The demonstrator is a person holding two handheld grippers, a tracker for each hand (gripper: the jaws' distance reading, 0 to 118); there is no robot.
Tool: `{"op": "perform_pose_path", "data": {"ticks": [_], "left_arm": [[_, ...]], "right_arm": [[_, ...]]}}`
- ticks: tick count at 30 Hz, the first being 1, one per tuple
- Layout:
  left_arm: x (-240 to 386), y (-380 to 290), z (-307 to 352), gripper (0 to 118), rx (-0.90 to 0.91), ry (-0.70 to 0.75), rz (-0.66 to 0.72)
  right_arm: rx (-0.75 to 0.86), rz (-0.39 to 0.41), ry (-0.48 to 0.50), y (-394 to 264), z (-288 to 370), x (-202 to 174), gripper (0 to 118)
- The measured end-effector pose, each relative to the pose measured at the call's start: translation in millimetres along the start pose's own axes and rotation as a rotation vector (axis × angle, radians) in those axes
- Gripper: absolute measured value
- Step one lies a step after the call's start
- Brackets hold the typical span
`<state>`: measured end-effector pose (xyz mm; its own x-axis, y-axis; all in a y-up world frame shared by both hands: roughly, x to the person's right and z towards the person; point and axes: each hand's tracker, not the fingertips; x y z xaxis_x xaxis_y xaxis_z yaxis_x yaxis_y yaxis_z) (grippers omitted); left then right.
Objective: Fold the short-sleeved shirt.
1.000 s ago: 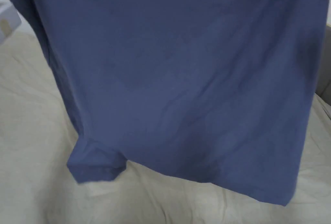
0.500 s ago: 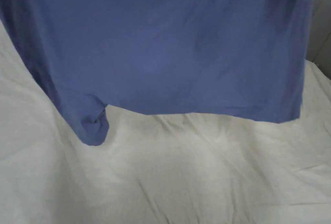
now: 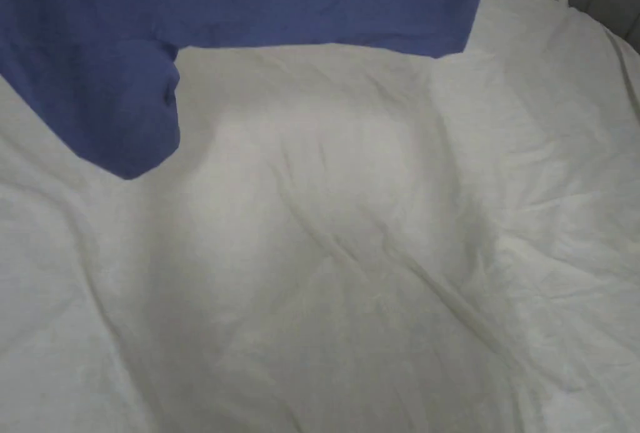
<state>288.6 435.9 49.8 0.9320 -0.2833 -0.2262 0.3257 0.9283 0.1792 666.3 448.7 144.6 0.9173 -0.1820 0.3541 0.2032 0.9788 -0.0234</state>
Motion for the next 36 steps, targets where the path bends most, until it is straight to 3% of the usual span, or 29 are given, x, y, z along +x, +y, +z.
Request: {"op": "perform_pose_path", "data": {"ticks": [6,12,17,22,26,36], "left_arm": [[18.7,-59.2,-0.5,3,-0.07,-0.045,0.014],[27.4,-155.9,50.8,3,-0.213,-0.183,0.031],[28.5,-243.9,137.0,3,-0.319,-0.29,0.023],[22.9,-323.5,241.0,3,-0.441,-0.373,0.038],[15.0,-376.1,330.4,3,-0.537,-0.39,0.05],[-2.2,-459.6,491.9,3,-0.799,-0.392,0.031]], "right_arm": [[-0.059,0.0,0.018,-52.3,-26.5,14.8,6],[-0.228,0.01,0.028,-153.0,-17.8,48.2,6],[-0.39,-0.03,0.033,-260.8,26.2,97.3,6],[-0.511,0.068,0.019,-358.7,89.6,137.3,6],[-0.621,0.034,0.004,-427.5,145.4,167.2,6],[-0.729,0.051,-0.019,-524.1,270.4,211.5,6]]}}
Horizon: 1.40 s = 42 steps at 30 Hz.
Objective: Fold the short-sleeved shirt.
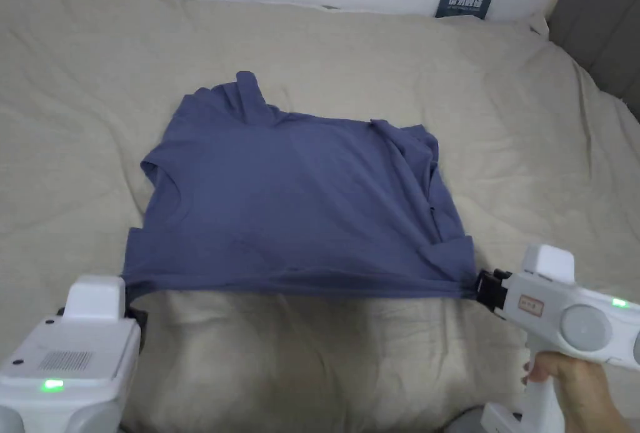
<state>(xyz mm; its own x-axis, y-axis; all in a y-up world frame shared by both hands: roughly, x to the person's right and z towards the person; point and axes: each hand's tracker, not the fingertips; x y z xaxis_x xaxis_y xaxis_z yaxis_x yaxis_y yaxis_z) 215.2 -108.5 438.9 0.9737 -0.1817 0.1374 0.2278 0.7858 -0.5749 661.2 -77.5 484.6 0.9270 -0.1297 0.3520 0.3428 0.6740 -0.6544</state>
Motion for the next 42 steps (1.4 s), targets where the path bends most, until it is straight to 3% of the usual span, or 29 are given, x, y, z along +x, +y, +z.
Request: {"op": "perform_pose_path", "data": {"ticks": [7,8,9,10,11,12,13,14,17,21,26,27,30,31,32,34,35,36,38,42], "left_arm": [[5.0,-16.1,25.3,3,-0.09,0.004,-0.018],[4.2,-12.0,23.9,3,-0.128,0.01,-0.012],[2.3,-8.1,23.8,6,-0.172,-0.008,0.007],[-0.7,-5.6,23.8,18,-0.2,-0.023,0.031],[-5.3,-3.3,24.2,54,-0.226,-0.034,0.068],[-10.7,-2.7,25.9,83,-0.233,-0.047,0.098],[-17.0,-4.2,30.4,106,-0.226,-0.064,0.135],[-24.1,-1.9,37.4,118,-0.194,-0.072,0.171],[-42.9,15.5,63.0,118,-0.083,-0.077,0.267],[-46.5,49.4,88.5,118,0.156,-0.026,0.263],[-24.8,76.4,103.4,118,0.395,0.05,0.153],[-21.5,80.3,104.9,117,0.413,0.046,0.143],[-16.0,85.9,109.0,101,0.435,0.011,0.158],[-14.2,86.7,110.2,96,0.44,0.006,0.162],[-12.4,87.1,110.8,75,0.441,0.004,0.162],[-10.0,86.8,110.3,35,0.437,0.009,0.146],[-9.3,86.0,110.6,14,0.434,0.01,0.137],[-9.2,85.1,111.3,4,0.433,0.006,0.138],[-10.9,83.7,112.7,0,0.428,-0.009,0.141],[-11.4,83.1,112.1,0,0.413,-0.017,0.124]], "right_arm": [[-0.061,-0.007,0.004,-55.5,15.4,29.7,6],[-0.082,-0.013,0.01,-57.7,14.4,30.6,11],[-0.101,-0.02,0.005,-59.0,14.2,31.0,25],[-0.103,-0.021,-0.008,-59.6,15.0,31.7,50],[-0.103,-0.014,-0.012,-63.2,18.2,32.1,89],[-0.099,-0.012,-0.011,-63.1,22.3,33.8,104],[-0.075,-0.005,-0.029,-60.3,30.8,34.3,107],[-0.04,0.023,-0.048,-55.2,41.8,33.9,106],[0.087,0.13,-0.076,-37.0,75.4,27.0,107],[0.321,0.227,-0.077,-13.4,122.1,-1.5,117],[0.536,0.216,-0.02,-9.4,117.6,0.9,118],[0.559,0.208,-0.011,-0.5,152.1,-27.5,118],[0.584,0.189,0.001,-2.1,146.4,-21.3,116],[0.597,0.188,0.016,-1.6,164.1,-44.8,114],[0.604,0.187,0.019,-3.4,165.2,-45.7,100],[0.61,0.183,0.02,-6.2,165.4,-45.1,60],[0.609,0.181,0.021,-1.3,167.9,-52.9,29],[0.611,0.177,0.021,-2.0,167.0,-52.6,13],[0.609,0.165,0.017,-3.2,165.5,-49.4,2],[0.596,0.137,0.021,-4.5,165.3,-48.6,1]]}}
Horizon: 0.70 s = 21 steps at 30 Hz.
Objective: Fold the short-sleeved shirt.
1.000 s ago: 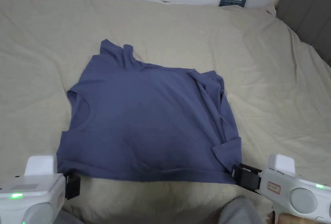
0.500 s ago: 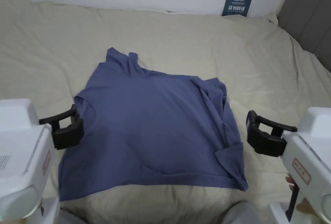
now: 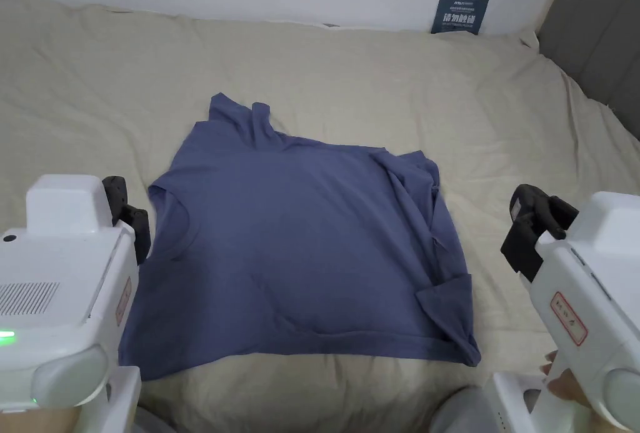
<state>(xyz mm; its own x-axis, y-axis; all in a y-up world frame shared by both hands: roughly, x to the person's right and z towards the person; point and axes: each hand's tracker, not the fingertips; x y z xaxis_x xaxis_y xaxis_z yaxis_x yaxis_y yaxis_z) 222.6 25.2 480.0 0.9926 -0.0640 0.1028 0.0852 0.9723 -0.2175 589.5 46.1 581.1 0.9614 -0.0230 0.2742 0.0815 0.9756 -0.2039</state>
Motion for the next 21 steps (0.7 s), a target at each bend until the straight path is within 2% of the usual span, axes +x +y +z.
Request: {"op": "perform_pose_path", "data": {"ticks": [3,5,6,7,8,9,10,13,19,21], "left_arm": [[-3.4,2.3,-3.1,0,-0.023,0.004,0.005],[-9.1,5.3,-14.1,1,-0.131,-0.001,0.019],[-13.3,4.2,-21.5,11,-0.173,0.004,0.047],[-17.3,3.7,-30.2,35,-0.231,-0.008,0.058],[-22.6,0.5,-41.9,77,-0.329,-0.031,0.058],[-26.5,-5.8,-52.7,101,-0.413,-0.049,0.06],[-29.6,-15.5,-63.2,113,-0.493,-0.059,0.063],[-36.6,-47.3,-80.9,113,-0.626,-0.083,0.064],[-38.4,-110.2,-98.0,111,-0.859,-0.045,0.056],[-36.9,-120.0,-98.3,88,-0.853,-0.064,0.097]], "right_arm": [[-0.011,0.0,-0.007,-0.7,-0.2,0.9,1],[-0.016,-0.001,-0.009,-0.4,0.0,0.4,1],[-0.017,-0.001,-0.008,-0.8,0.2,0.8,1],[-0.019,-0.003,-0.007,-1.1,0.2,1.1,1],[-0.023,-0.006,-0.006,-1.3,0.1,1.4,1],[-0.026,-0.007,-0.005,-1.7,0.1,1.6,1],[-0.028,-0.007,-0.009,-2.6,0.0,1.7,1],[-0.04,-0.01,-0.019,-6.2,-0.1,4.0,1],[-0.082,-0.018,-0.036,-15.6,-5.6,13.2,1],[-0.094,-0.017,-0.042,-17.1,-5.8,10.4,1]]}}
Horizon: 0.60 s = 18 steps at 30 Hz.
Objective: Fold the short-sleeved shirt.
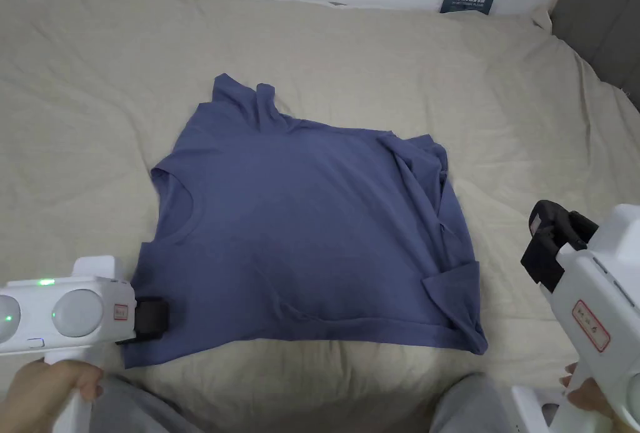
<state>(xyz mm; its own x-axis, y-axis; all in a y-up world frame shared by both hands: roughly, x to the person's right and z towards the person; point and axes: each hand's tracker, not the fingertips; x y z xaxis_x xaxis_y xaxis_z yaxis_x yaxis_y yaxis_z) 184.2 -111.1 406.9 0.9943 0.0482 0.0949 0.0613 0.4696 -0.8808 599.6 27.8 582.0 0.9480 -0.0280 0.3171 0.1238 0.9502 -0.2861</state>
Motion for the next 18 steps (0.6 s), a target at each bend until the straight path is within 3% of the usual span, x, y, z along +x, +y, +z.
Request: {"op": "perform_pose_path", "data": {"ticks": [1,2,3,5,6,8,12,13,16,17,18], "left_arm": [[0.9,-2.3,-3.8,69,0.0,-0.015,0.012],[2.5,-3.9,-7.0,39,-0.003,-0.026,0.016],[4.2,-5.9,-11.5,27,-0.005,-0.036,0.015],[7.2,-6.7,-12.3,16,0.009,-0.021,-0.002],[3.7,-5.9,-13.3,3,0.01,-0.027,0.002],[-0.9,-3.6,-5.3,3,0.033,-0.055,0.074],[-0.3,-3.6,28.3,3,0.184,-0.058,0.077],[0.5,-2.8,35.7,3,0.215,-0.061,0.08],[6.1,-1.2,55.4,3,0.272,-0.054,0.069],[7.8,-0.5,60.4,3,0.286,-0.052,0.067],[9.8,-0.1,63.0,3,0.294,-0.053,0.061]], "right_arm": [[-0.006,0.0,-0.001,-1.1,-0.7,-0.8,1],[-0.012,0.001,-0.001,-2.3,-1.9,-1.3,1],[-0.019,0.002,-0.003,-3.5,-3.3,-2.0,1],[-0.037,0.006,-0.004,-5.7,-6.3,-3.4,2],[-0.043,0.004,-0.005,-6.4,-6.8,-3.5,1],[-0.07,-0.005,-0.003,-10.2,-13.5,1.3,1],[-0.22,-0.005,0.003,-15.0,-34.3,5.6,3],[-0.251,0.006,-0.003,-17.0,-39.6,6.9,11],[-0.419,0.048,0.017,-30.6,-72.8,12.4,94],[-0.487,0.055,0.023,-36.4,-83.5,13.4,112],[-0.522,0.073,0.025,-43.2,-92.4,11.5,116]]}}
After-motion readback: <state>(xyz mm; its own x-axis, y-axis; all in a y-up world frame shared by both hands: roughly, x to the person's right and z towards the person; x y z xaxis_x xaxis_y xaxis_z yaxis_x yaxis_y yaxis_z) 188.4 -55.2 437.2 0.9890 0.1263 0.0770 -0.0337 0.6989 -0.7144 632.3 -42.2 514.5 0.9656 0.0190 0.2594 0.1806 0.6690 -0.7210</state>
